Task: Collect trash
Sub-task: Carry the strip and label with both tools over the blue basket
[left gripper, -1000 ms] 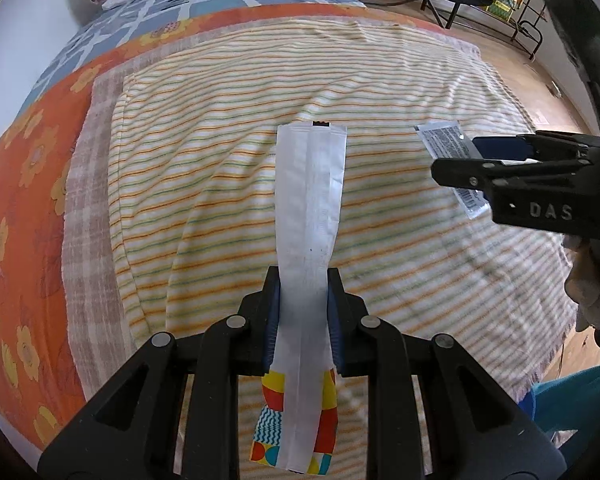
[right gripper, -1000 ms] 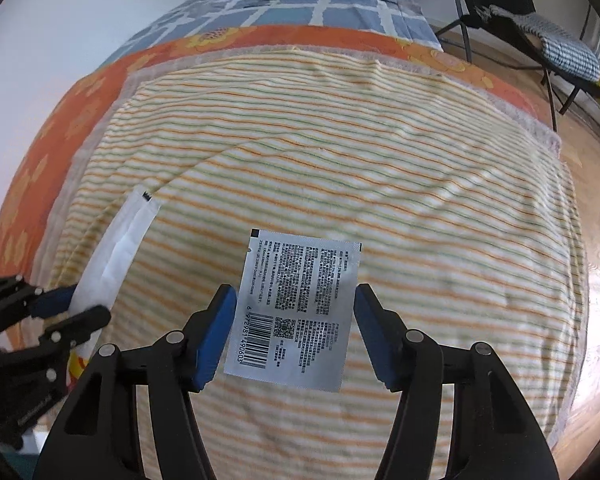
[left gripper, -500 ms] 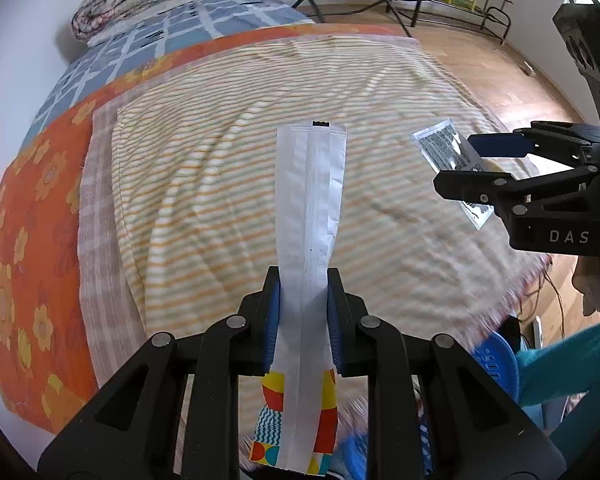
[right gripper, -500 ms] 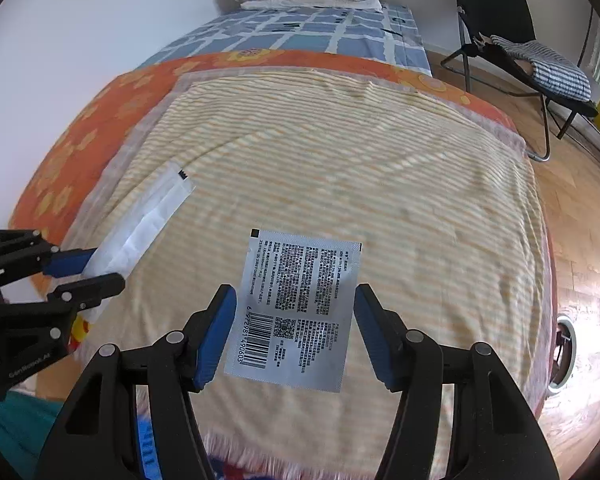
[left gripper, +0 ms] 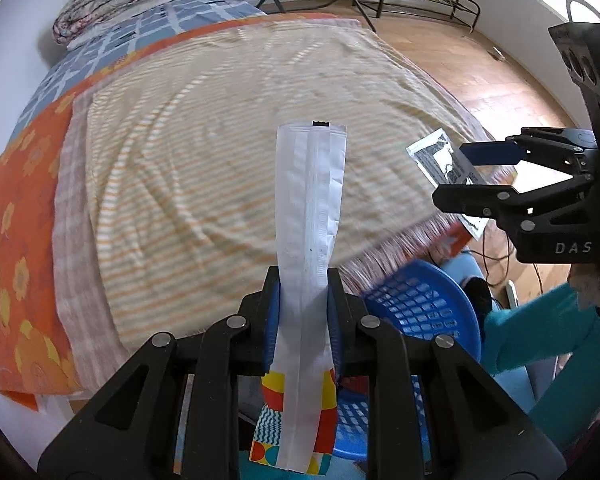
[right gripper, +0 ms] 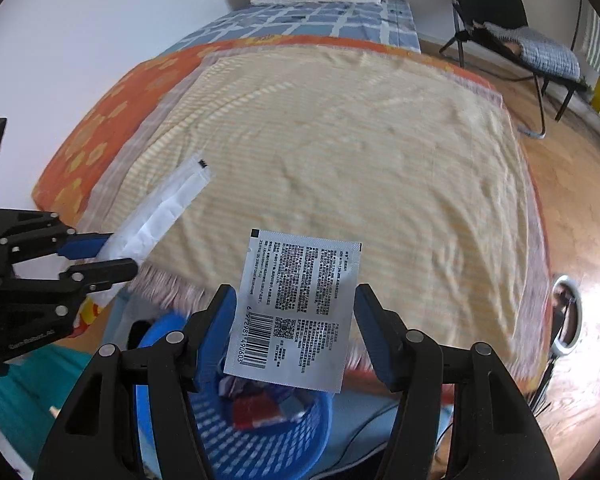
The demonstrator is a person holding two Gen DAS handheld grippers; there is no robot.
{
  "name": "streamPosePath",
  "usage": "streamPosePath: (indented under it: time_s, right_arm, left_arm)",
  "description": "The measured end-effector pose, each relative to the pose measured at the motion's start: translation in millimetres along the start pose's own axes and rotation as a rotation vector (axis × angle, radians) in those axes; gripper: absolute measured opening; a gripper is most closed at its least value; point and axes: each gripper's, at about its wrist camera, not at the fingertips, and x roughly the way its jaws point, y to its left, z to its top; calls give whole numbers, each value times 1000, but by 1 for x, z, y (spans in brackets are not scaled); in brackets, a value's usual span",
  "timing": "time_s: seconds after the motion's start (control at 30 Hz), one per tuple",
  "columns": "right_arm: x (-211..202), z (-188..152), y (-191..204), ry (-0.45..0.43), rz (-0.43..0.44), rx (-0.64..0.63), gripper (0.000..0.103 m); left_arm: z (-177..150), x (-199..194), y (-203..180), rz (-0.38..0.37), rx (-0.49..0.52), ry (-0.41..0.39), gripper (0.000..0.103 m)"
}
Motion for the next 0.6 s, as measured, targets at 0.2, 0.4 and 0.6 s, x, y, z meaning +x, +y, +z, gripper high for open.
streamPosePath:
  time_s: [0.2,0.4,0.6]
  right_arm:
    - [-9,-37,7,10,16,-8,60]
    - [-3,-66,13,45,3,-34,60]
    - [4,-87,20,69,9,-53,60]
  left_arm:
    - [-31,7,-20,-29,-6,27,20]
    - [-56,19,-32,-61,-23,60,20]
    - [-75,33,-40,-73,-37,94,20]
